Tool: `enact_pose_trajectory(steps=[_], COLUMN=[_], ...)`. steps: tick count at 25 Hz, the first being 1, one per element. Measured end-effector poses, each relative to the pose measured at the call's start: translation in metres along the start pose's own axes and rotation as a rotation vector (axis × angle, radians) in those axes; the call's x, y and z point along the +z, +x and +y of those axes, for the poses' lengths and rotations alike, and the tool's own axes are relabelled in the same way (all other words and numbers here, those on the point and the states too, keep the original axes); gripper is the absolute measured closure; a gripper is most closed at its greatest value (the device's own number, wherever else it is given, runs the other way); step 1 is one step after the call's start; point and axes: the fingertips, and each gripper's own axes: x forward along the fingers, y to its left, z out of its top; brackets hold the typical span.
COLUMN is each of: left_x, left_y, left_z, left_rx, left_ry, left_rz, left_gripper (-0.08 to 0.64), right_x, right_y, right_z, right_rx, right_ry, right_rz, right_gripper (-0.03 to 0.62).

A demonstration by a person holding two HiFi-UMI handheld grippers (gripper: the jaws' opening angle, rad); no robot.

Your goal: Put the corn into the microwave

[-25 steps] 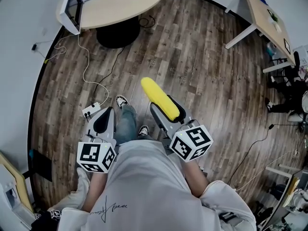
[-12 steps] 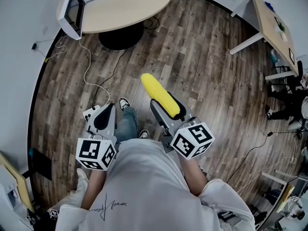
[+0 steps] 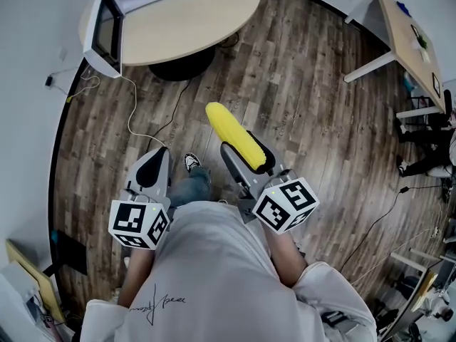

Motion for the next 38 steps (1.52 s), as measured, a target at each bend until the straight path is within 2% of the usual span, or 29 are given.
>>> enact_pose_trajectory(steps=[13, 18, 32, 38], left_x=[0.072, 0.088, 0.097, 0.113], left_y=[0.053, 0.065, 0.098, 0.133], left_z=[0.093, 0.124, 0.145, 0.17], left_rx=[-0.016, -0.017, -0.04, -0.006], left_ry=[0.004, -0.013, -0.059, -0.073], left_rz=[-0.068, -0.074, -0.059, -0.07], left_gripper=[0.566, 0.566, 0.568, 0.568], right_x=[0.048, 0.061, 0.086, 0.104], right_y=[0.117, 0.154, 0.193, 0.239], right_z=[0.007, 0.015, 0.003, -0.018], right_rx=[0.017, 0.026, 0.017, 0.058], right_ry=[-0.043, -0.057, -0.101, -0.111], right_rz=[-0.011, -0.003, 0.027, 0.036], right_gripper=[0.332, 0.331, 0.331, 0.331])
